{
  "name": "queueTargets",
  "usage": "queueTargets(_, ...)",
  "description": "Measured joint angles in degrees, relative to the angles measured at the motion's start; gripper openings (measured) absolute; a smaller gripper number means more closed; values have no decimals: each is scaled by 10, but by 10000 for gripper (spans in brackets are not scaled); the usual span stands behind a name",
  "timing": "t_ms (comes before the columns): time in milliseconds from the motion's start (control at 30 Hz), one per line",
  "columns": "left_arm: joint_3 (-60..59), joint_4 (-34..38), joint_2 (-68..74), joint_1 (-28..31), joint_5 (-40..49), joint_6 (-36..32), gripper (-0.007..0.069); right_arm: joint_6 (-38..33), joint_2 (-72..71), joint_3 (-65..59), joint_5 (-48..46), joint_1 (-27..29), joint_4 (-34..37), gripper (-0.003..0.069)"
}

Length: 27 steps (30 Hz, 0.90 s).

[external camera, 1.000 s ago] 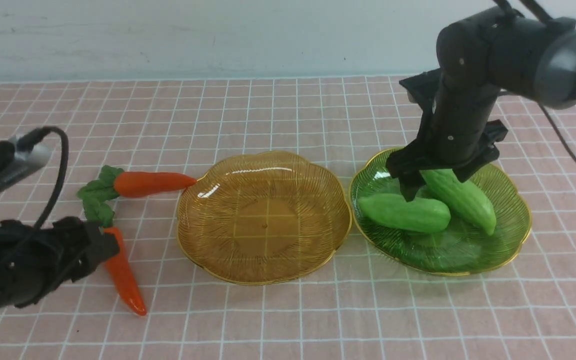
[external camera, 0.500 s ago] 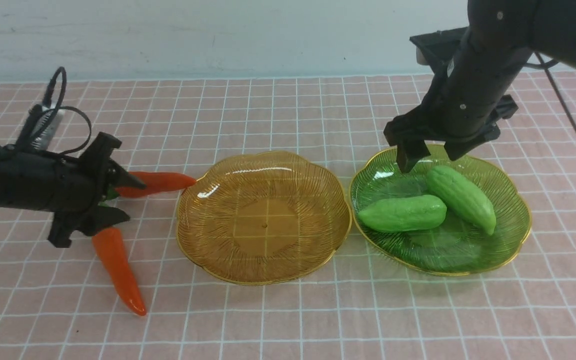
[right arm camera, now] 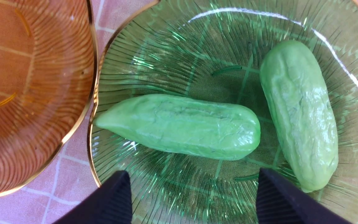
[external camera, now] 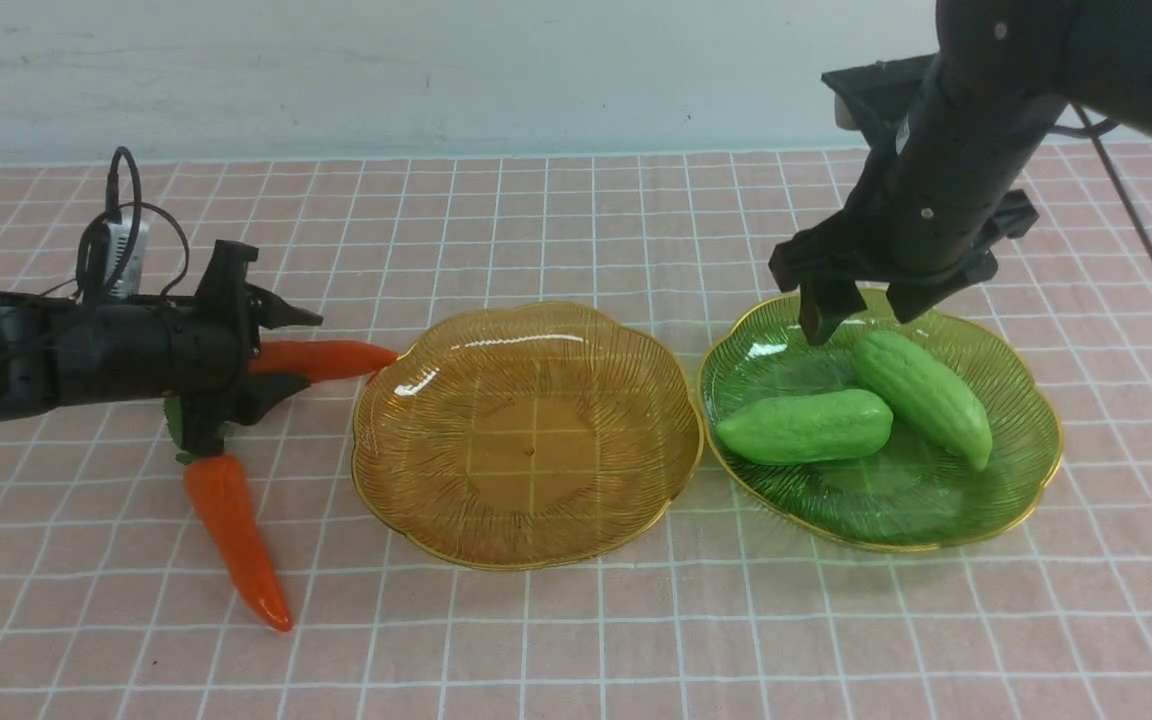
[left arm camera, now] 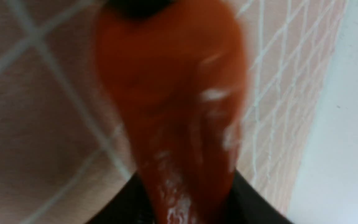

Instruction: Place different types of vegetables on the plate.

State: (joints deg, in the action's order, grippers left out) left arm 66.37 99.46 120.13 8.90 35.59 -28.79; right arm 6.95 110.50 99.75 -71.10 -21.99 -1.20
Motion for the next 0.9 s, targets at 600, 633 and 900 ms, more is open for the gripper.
queueTargets(600,83,-467,-153,-48,190,111,180,-33,-95,0,-2,0,40,177)
queueTargets(633,85,-486,-153,-61,195,124,180,-33,-107,0,-2,0,45,153)
queueTargets(900,124,-721,-153,-217,200,269,182,-33,-179,0,-8,0,68,-8)
